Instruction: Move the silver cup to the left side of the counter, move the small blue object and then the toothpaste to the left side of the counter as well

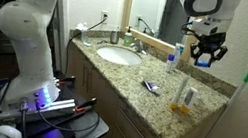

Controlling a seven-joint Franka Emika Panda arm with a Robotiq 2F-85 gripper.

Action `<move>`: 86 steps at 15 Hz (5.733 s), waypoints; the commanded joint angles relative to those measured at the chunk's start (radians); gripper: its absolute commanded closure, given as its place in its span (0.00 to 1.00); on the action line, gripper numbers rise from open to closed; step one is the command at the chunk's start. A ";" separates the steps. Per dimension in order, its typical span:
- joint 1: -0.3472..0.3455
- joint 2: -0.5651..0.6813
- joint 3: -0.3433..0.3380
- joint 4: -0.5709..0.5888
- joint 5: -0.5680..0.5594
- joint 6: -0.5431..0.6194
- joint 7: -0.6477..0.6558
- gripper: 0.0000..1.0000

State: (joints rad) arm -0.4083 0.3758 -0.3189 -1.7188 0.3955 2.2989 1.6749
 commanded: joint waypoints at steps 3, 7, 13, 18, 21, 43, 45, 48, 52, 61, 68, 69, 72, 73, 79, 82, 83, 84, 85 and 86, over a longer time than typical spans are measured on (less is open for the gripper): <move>-0.013 -0.022 -0.011 0.008 0.010 -0.042 -0.013 0.69; 0.067 -0.237 0.019 -0.216 -0.057 -0.032 -0.191 0.69; 0.145 -0.340 0.049 -0.297 -0.102 -0.053 -0.241 0.44; 0.179 -0.440 0.088 -0.400 -0.151 -0.071 -0.283 0.69; 0.249 -0.522 0.173 -0.469 -0.210 -0.086 -0.286 0.69; 0.582 -0.468 0.542 -0.465 -0.242 -0.128 -0.311 0.69; 0.615 -0.412 0.572 -0.436 -0.254 -0.131 -0.338 0.69; 0.664 -0.324 0.615 -0.361 -0.254 -0.107 -0.334 0.69; 0.701 -0.320 0.617 -0.351 -0.241 -0.104 -0.316 0.44; 0.743 -0.119 0.624 -0.123 -0.279 -0.046 -0.247 0.69; 0.777 -0.071 0.602 -0.040 -0.234 -0.043 -0.259 0.69; 0.782 -0.036 0.592 -0.008 -0.254 -0.092 -0.240 0.69; 0.798 0.099 0.571 0.104 -0.259 -0.084 -0.213 0.69; 0.814 0.126 0.567 0.134 -0.260 -0.080 -0.194 0.69; 0.846 0.235 0.538 0.237 -0.240 -0.070 -0.196 0.44; 0.855 0.240 0.530 0.245 -0.251 -0.097 -0.184 0.69; 0.856 0.264 0.532 0.264 -0.252 -0.099 -0.197 0.69; 0.867 0.288 0.528 0.285 -0.260 -0.105 -0.192 0.69; 0.878 0.312 0.524 0.302 -0.266 -0.107 -0.186 0.69; 0.885 0.332 0.521 0.319 -0.267 -0.111 -0.182 0.69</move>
State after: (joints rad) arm 0.4429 0.6333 0.2242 -1.4770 0.1429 2.2218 1.4844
